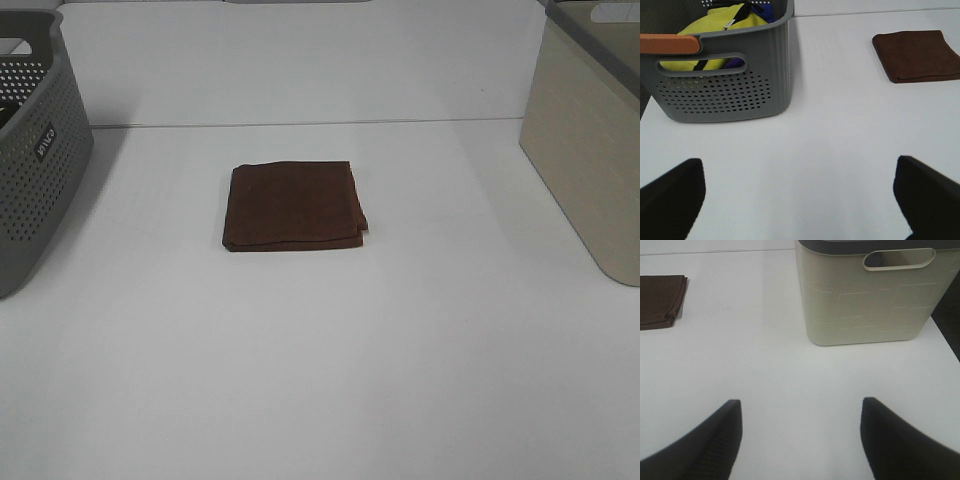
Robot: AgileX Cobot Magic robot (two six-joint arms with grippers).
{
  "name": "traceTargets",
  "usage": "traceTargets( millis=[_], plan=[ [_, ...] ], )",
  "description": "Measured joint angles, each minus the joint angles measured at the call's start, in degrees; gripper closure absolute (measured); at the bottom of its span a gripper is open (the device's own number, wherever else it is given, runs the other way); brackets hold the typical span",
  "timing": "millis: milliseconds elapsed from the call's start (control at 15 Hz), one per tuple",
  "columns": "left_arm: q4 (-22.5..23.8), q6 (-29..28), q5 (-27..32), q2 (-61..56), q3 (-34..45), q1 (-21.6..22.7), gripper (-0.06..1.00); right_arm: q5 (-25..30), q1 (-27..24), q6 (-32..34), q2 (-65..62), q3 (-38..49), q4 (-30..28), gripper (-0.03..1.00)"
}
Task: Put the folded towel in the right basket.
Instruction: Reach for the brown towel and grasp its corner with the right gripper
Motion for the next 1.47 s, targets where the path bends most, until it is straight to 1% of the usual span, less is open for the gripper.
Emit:
traceTargets(
  millis=[1467],
  plan=[
    [0.00,0.00,0.00,0.00,0.00,0.00,-0.03,0.00,0.00,0.00,0.00,0.00,0.00,0.32]
  ],
)
